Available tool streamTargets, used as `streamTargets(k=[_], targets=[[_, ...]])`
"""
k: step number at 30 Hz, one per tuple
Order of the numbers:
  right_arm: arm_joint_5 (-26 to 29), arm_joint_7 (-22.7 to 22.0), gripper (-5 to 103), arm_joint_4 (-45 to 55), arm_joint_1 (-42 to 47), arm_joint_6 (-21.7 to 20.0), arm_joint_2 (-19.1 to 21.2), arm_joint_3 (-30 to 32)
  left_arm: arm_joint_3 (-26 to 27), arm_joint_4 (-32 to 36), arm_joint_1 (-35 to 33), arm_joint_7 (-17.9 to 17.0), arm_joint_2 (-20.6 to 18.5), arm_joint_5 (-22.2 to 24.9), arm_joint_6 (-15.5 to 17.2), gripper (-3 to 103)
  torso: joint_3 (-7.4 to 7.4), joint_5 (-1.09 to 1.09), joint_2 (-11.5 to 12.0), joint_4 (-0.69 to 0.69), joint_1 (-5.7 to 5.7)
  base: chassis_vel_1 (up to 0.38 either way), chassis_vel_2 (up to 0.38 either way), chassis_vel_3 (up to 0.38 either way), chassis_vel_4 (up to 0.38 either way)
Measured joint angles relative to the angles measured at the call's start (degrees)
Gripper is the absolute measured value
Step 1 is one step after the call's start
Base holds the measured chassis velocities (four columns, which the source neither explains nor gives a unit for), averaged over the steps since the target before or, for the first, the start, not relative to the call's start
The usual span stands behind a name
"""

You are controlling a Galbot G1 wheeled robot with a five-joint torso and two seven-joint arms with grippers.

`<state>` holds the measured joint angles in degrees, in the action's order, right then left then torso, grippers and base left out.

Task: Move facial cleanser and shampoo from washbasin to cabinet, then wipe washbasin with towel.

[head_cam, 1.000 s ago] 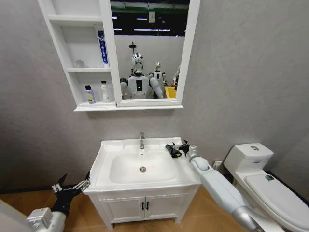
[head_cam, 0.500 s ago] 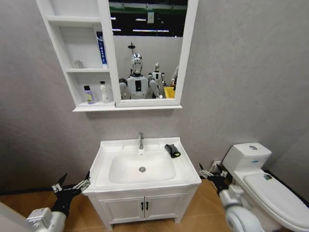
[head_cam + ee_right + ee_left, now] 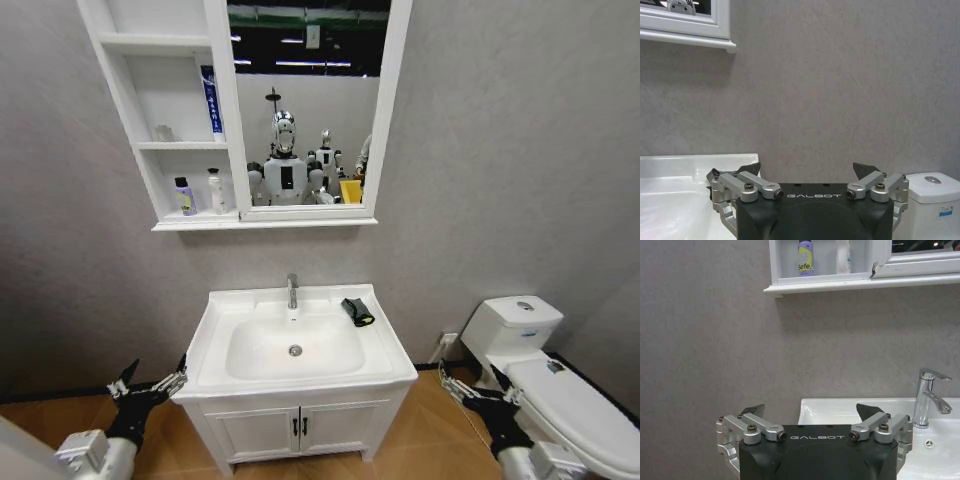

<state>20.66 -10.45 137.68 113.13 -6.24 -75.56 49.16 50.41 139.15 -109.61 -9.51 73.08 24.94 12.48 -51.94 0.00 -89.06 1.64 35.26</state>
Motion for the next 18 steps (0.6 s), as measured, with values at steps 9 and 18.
streamTargets(k=[9, 18], targets=[[0.0, 0.0, 100, -0.4, -0.4, 0.0, 0.1, -0.3, 0.0, 0.0, 0.0, 0.0, 0.0, 0.0, 0.0, 100, 0.00, 0.00, 0.0, 0.00, 0.00, 0.000, 0.000, 0.000, 0.000], [0.1, 0.0, 100, -0.6, -0.6, -0.1, 0.2, -0.5, 0.0, 0.0, 0.0, 0.0, 0.0, 0.0, 0.0, 100, -0.01, 0.00, 0.0, 0.01, 0.01, 0.000, 0.000, 0.000, 0.000]])
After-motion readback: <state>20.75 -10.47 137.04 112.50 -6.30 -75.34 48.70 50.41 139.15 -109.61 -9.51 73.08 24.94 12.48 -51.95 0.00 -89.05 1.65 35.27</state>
